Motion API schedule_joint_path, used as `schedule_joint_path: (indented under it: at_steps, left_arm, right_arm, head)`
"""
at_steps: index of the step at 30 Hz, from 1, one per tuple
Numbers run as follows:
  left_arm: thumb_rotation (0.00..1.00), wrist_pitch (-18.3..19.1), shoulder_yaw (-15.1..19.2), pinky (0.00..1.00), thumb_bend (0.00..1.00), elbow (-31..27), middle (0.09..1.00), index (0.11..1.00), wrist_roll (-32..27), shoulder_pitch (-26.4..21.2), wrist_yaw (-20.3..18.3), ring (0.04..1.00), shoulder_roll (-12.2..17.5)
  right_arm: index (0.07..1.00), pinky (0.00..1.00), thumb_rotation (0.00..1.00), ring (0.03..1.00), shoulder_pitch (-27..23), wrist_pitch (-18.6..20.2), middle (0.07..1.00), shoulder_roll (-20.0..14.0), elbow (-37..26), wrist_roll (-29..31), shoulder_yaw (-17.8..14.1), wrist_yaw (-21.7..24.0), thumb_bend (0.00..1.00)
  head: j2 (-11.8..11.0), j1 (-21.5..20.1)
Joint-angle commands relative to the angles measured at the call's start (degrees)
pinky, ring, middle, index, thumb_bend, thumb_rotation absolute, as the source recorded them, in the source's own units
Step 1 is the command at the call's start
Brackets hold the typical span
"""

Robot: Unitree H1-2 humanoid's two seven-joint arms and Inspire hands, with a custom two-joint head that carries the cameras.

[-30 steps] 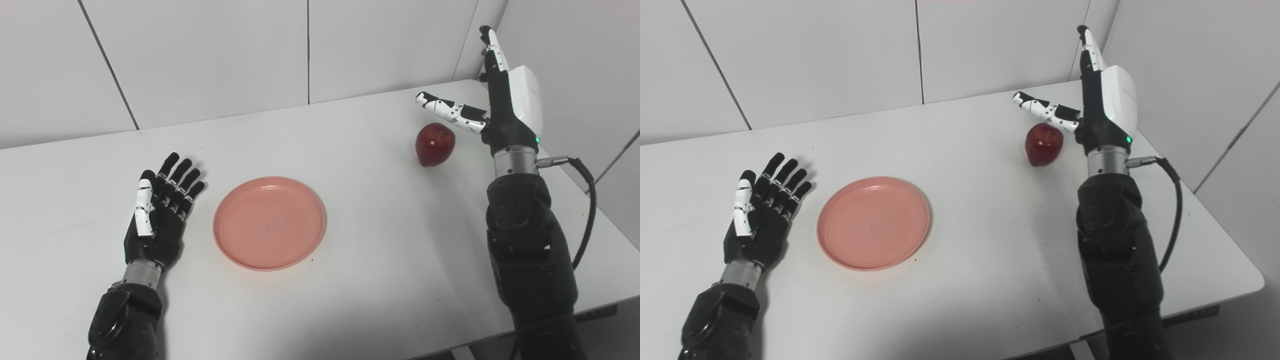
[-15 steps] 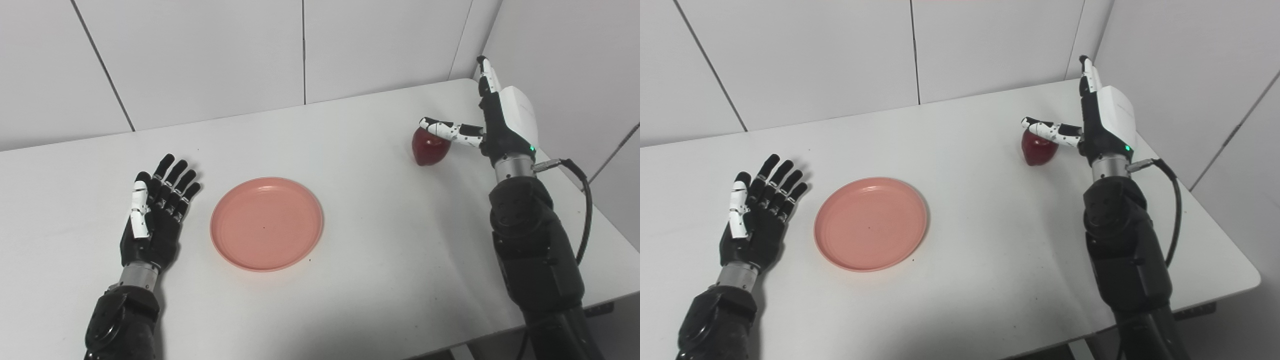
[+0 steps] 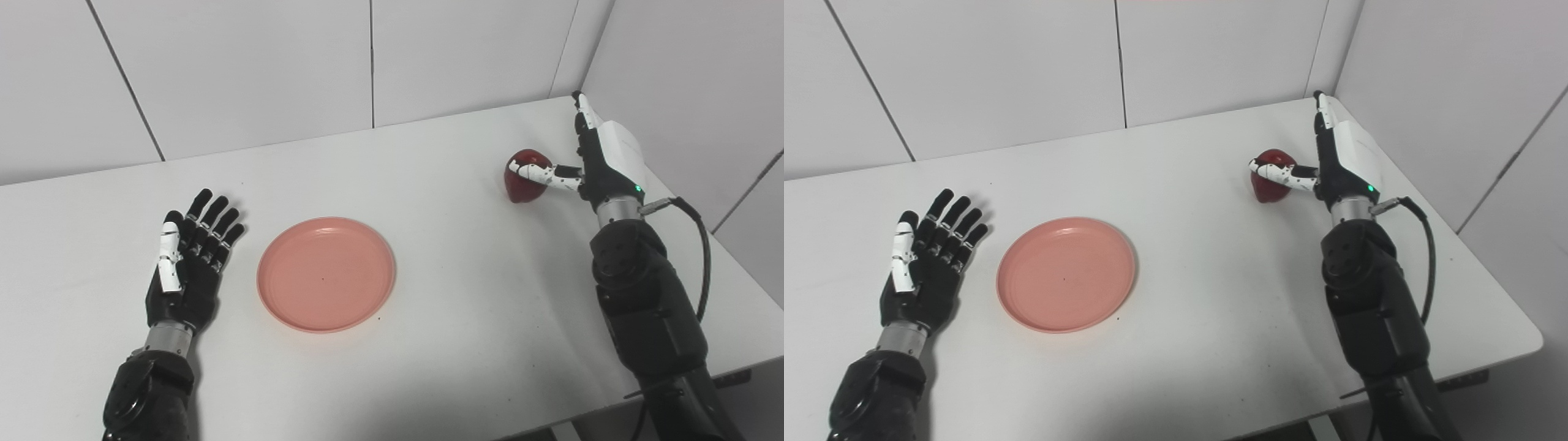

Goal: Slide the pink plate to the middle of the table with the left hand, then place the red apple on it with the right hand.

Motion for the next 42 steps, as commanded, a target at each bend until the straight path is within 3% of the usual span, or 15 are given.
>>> schedule_joint_path:
  at_steps: [1, 27, 42]
  left_arm:
    - [1.00, 2.3, 0.1, 0.90, 0.37, 1.2, 0.904, 0.889, 0.4, 1.1, 1.2, 0.897, 0.5]
    - [1.00, 3.0, -0.6, 0.90, 0.37, -0.2, 0.903, 0.888, 0.5, 1.7, 1.8, 0.893, 0.5]
    - [1.00, 3.4, -0.7, 0.90, 0.38, -0.6, 0.902, 0.886, 0.5, 1.9, 1.8, 0.892, 0.5]
  right_arm:
    - [0.994, 0.71, 0.52, 0.888, -2.9, 0.1, 0.966, -1.2, -0.4, -0.5, -0.3, 0.0, 1.00]
    - [0.993, 0.79, 0.50, 0.931, -5.7, 0.1, 0.976, -2.5, 6.1, 0.1, 2.8, 2.1, 1.00]
    - [0.983, 0.78, 0.48, 0.924, -7.3, -0.5, 0.968, -4.1, 10.9, 0.3, 4.6, 0.6, 1.00]
  head:
    - [0.3, 0.1]
    - [0.7, 0.7]
    - [1.0, 1.0]
